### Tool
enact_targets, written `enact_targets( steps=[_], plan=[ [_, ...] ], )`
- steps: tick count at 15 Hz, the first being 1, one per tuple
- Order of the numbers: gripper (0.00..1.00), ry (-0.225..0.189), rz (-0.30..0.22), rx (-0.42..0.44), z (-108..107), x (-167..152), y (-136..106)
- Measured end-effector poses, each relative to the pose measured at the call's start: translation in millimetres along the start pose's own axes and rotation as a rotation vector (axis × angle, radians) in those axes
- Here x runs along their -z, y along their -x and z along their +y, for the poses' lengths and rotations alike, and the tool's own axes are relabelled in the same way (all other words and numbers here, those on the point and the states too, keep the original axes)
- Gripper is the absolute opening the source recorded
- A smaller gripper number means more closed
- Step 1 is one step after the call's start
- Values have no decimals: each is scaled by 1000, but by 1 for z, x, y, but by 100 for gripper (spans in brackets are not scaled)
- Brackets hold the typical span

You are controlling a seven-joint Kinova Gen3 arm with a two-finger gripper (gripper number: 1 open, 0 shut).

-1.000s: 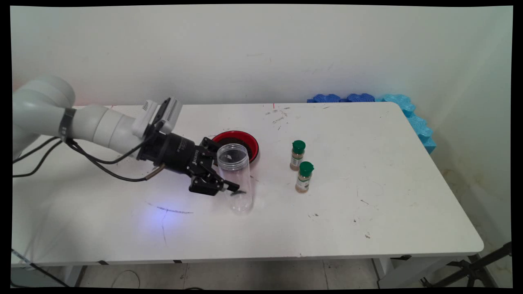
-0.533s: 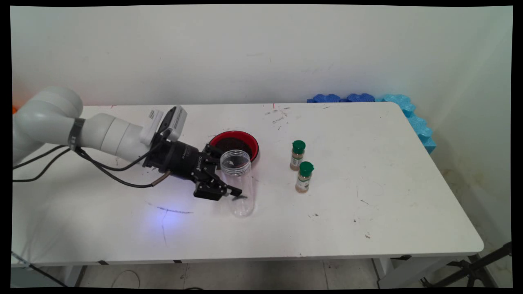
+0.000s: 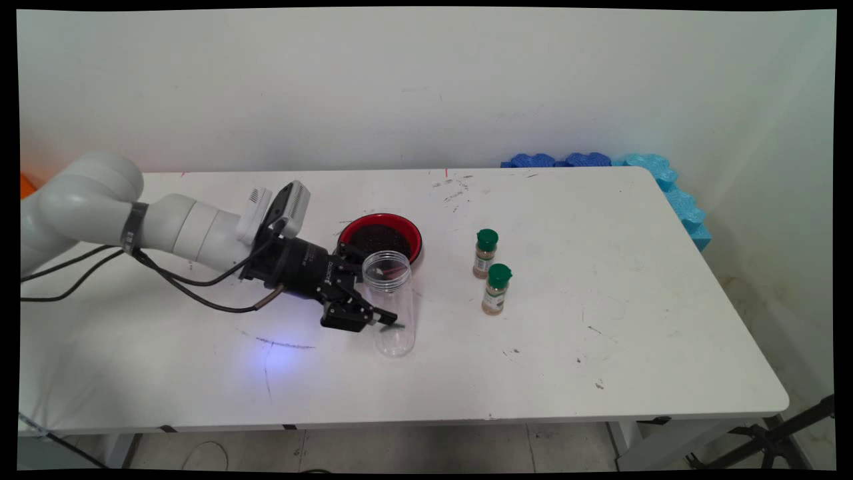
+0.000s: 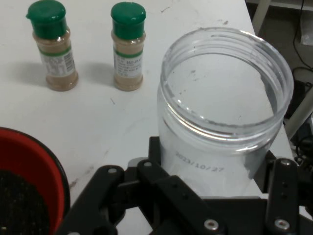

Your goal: Place the picked object on the table

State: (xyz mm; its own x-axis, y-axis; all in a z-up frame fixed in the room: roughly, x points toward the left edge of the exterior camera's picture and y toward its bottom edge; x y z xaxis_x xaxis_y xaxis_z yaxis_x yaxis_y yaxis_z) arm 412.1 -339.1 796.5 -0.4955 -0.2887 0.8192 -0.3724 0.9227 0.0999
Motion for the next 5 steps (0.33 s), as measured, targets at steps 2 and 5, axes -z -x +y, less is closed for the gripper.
enact_targets(
  steps=[2,5],
  plan=[
    [0,-1,0,0,-1,-1,2],
    [100,1,4,-4,-1,-2,3]
  ],
)
